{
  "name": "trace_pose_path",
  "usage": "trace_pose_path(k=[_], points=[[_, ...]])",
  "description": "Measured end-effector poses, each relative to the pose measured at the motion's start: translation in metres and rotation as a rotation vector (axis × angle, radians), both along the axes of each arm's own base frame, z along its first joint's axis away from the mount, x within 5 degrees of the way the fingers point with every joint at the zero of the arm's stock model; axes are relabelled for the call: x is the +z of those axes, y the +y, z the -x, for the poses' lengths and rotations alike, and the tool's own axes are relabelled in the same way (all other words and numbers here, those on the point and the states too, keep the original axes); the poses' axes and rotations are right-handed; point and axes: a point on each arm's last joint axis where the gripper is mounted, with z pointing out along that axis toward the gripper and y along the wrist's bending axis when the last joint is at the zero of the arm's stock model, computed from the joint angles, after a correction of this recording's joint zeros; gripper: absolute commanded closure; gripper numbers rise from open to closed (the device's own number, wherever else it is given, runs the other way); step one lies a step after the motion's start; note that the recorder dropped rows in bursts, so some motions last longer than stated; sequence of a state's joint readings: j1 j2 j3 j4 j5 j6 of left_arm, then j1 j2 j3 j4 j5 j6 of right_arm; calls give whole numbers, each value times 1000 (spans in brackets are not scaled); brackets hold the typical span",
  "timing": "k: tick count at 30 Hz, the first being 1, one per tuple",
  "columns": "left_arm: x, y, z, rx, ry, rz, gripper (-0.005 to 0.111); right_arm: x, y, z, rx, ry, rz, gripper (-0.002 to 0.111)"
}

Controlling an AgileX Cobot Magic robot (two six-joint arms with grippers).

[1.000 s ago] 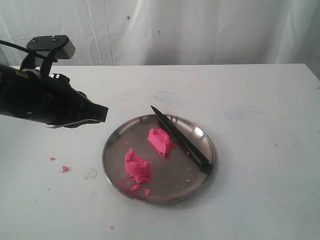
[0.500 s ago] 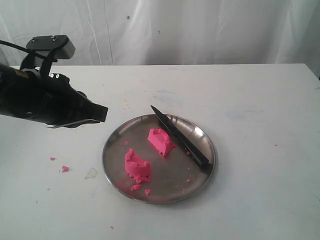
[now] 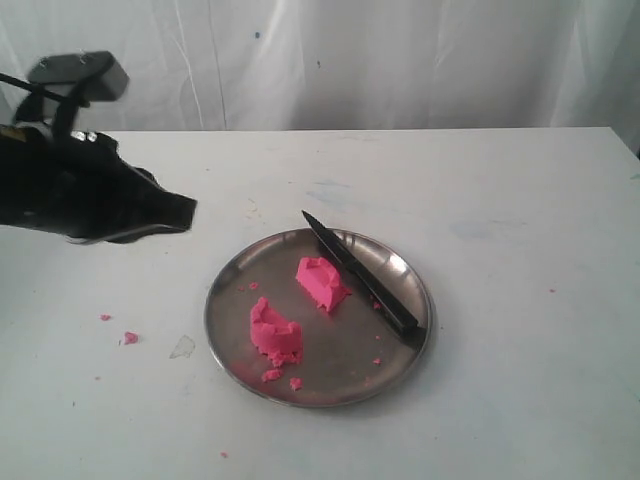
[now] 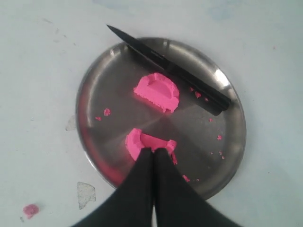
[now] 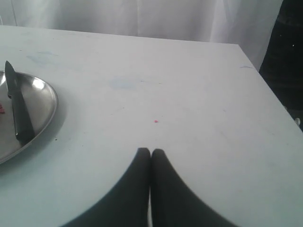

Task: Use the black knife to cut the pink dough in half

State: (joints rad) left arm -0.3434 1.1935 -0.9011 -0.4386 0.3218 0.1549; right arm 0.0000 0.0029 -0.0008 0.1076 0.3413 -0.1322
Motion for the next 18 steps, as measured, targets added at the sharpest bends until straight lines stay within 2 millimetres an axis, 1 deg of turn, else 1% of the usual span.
trace_pose_path(k=[1,4,6,9,12,15,17,18], points=[[9,8,6,18,-22,12,107,0,0,0,0,0,0,108],[45,48,30,157,-160,51,107,0,0,0,0,1,0,108],[71,75,54,292,-333,48,107,0,0,0,0,1,0,108],[106,101,88,477,-626,25,107,0,0,0,0,1,0,108],[134,114,111,618,-907,36,107,0,0,0,0,1,0,108],[157,123,128,729,-1178,48,107,0,0,0,0,1,0,108],[167,126,139,780,-1306,47,107,0,0,0,0,1,0,108],[170,127,144,803,-1339,81,107,0,0,0,0,1,0,108]])
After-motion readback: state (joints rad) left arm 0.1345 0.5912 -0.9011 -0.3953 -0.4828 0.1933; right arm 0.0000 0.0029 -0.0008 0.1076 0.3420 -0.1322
